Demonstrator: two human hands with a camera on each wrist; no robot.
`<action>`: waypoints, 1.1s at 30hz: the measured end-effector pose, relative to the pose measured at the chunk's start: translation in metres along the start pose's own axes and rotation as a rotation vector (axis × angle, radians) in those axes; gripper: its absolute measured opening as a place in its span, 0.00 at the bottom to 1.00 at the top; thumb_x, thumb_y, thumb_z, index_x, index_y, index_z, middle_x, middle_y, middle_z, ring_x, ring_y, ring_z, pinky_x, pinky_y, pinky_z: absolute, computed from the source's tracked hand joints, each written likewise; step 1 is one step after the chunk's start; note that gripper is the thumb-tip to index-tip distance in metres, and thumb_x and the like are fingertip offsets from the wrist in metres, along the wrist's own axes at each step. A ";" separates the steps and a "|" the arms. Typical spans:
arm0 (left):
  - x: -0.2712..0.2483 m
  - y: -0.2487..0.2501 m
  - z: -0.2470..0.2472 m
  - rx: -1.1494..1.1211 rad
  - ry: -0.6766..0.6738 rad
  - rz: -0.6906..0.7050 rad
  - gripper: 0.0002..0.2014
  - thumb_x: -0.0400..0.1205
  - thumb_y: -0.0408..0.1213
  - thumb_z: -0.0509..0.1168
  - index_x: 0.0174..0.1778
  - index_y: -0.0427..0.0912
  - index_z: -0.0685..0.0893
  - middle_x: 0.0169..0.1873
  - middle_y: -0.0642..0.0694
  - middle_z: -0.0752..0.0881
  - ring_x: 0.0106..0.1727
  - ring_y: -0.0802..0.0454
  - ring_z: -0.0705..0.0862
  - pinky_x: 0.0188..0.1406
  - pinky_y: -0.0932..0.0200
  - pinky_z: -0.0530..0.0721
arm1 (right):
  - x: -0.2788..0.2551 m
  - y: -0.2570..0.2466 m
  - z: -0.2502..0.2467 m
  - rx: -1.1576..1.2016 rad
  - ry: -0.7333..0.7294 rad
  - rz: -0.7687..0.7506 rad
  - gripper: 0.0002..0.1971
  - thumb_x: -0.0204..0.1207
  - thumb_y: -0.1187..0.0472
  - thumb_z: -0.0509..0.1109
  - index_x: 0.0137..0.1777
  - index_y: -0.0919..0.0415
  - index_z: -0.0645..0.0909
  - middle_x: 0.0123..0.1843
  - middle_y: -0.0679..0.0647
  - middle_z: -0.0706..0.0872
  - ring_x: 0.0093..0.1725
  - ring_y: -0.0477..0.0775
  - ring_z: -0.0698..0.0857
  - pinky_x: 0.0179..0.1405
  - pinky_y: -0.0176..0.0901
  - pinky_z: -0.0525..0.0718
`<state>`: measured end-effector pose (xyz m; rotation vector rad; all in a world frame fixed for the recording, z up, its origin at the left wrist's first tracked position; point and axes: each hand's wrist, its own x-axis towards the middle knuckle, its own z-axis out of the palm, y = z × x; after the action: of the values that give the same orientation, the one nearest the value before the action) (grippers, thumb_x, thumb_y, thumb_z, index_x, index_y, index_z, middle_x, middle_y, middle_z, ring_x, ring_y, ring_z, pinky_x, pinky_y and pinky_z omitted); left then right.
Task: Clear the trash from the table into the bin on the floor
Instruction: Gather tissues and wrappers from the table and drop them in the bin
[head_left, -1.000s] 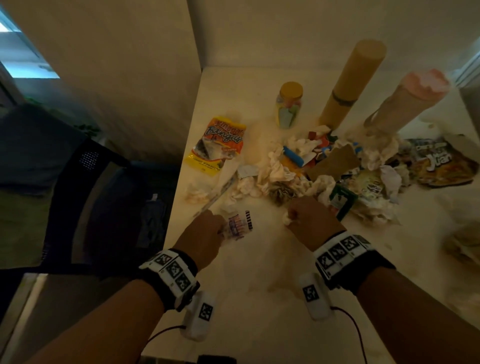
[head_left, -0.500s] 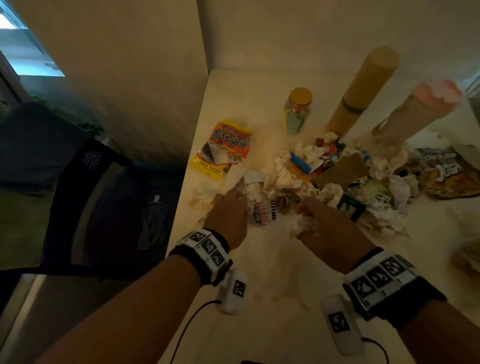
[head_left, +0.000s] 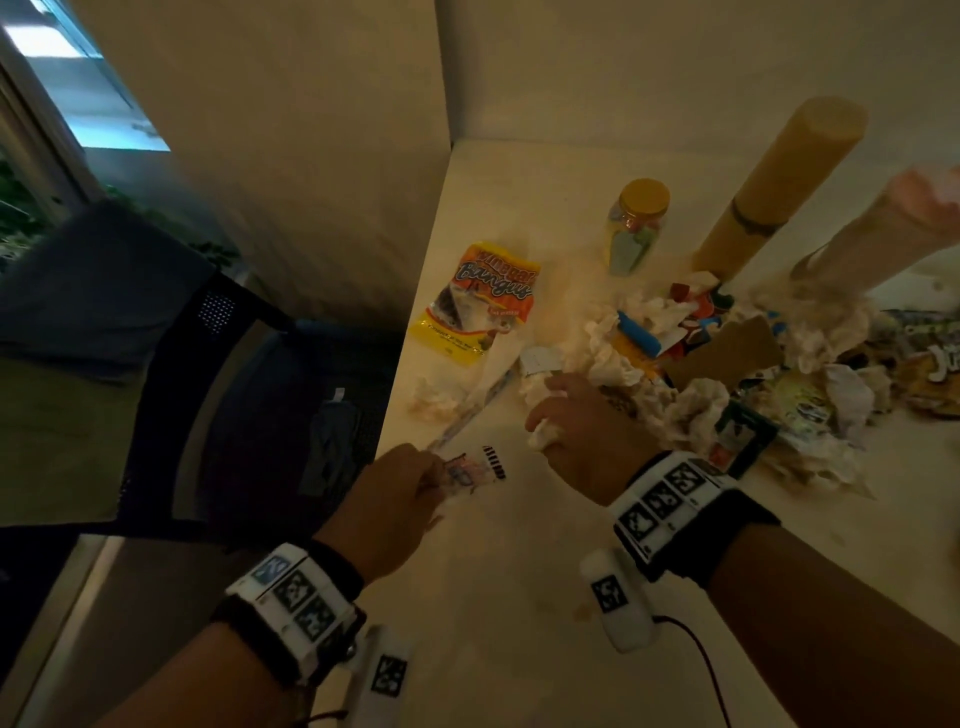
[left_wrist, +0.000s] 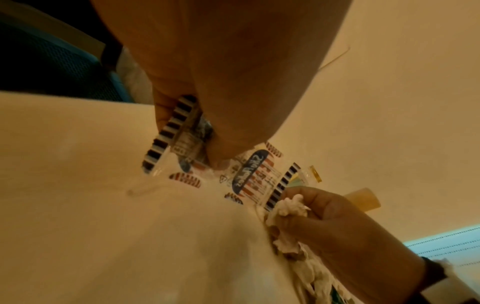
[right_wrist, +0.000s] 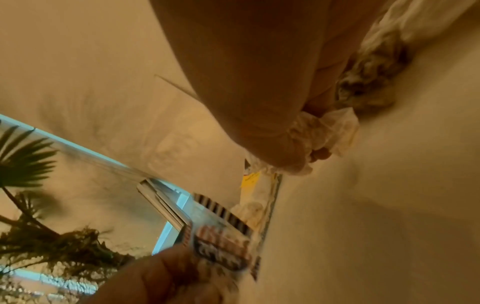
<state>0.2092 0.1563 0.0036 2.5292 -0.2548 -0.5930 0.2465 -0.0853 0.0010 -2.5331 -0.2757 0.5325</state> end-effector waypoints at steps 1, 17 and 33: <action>0.003 -0.004 -0.003 -0.003 0.029 0.001 0.06 0.86 0.37 0.62 0.49 0.37 0.79 0.44 0.47 0.73 0.40 0.59 0.73 0.38 0.66 0.70 | 0.008 -0.004 0.003 -0.016 -0.029 0.009 0.12 0.75 0.61 0.64 0.57 0.55 0.83 0.79 0.60 0.64 0.77 0.63 0.67 0.74 0.56 0.69; 0.068 -0.013 -0.030 0.070 -0.024 0.064 0.06 0.83 0.34 0.63 0.54 0.40 0.81 0.55 0.45 0.80 0.55 0.45 0.79 0.54 0.52 0.76 | -0.004 -0.015 0.036 0.023 0.081 -0.082 0.14 0.73 0.69 0.62 0.56 0.59 0.83 0.52 0.57 0.82 0.50 0.61 0.80 0.50 0.54 0.81; 0.044 0.006 -0.020 -0.214 -0.114 -0.133 0.20 0.84 0.40 0.66 0.71 0.49 0.71 0.58 0.50 0.80 0.54 0.52 0.82 0.42 0.69 0.80 | -0.002 -0.001 -0.003 0.318 0.221 0.147 0.09 0.72 0.66 0.72 0.43 0.50 0.78 0.34 0.43 0.74 0.34 0.39 0.73 0.34 0.36 0.68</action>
<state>0.2574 0.1474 0.0062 2.3207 -0.0600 -0.7749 0.2456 -0.0866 0.0050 -2.2844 0.0730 0.3169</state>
